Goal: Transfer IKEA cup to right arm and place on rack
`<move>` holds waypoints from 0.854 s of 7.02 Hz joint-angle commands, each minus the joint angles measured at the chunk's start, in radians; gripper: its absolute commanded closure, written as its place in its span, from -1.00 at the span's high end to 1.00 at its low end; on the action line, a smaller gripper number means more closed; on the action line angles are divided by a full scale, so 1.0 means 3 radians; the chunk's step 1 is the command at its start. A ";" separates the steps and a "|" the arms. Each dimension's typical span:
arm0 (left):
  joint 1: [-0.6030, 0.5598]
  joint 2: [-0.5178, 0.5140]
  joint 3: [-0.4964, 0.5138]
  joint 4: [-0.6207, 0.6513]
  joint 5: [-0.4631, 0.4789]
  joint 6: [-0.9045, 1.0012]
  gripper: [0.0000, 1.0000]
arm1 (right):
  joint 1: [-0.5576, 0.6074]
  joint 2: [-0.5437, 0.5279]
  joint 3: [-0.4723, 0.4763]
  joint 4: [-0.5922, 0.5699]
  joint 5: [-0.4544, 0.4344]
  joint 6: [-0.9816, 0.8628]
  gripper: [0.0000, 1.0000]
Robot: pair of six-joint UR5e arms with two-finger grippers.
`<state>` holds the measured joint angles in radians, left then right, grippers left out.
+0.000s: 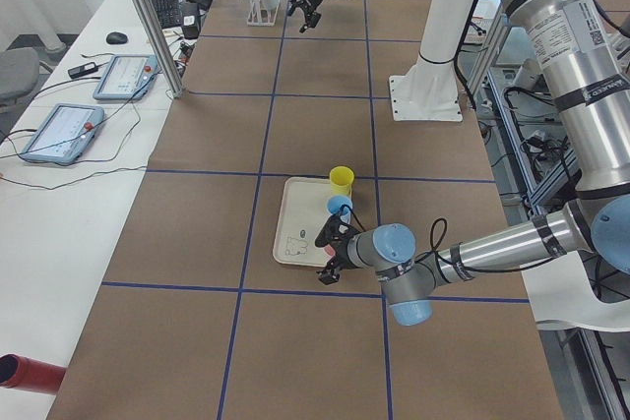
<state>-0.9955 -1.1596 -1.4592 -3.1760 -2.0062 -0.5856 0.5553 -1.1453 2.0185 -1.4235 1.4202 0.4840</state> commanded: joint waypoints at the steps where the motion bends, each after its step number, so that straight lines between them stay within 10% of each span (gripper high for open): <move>1: 0.0036 -0.0046 0.0047 -0.0003 -0.0001 0.0004 0.44 | 0.0000 -0.0022 -0.0004 0.0005 -0.0004 -0.0013 0.99; 3: 0.0081 -0.0056 0.0047 -0.0008 -0.0006 0.0009 -0.58 | 0.0000 -0.0027 -0.0004 0.0005 -0.0004 -0.0018 0.99; 6: 0.0082 -0.0072 0.0053 -0.0018 -0.0092 0.0014 -0.63 | 0.0000 -0.0027 -0.0004 0.0005 -0.0004 -0.0023 0.99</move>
<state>-0.9716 -1.1810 -1.4437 -3.1797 -2.0245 -0.5820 0.5553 -1.1535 2.0172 -1.4221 1.4189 0.4777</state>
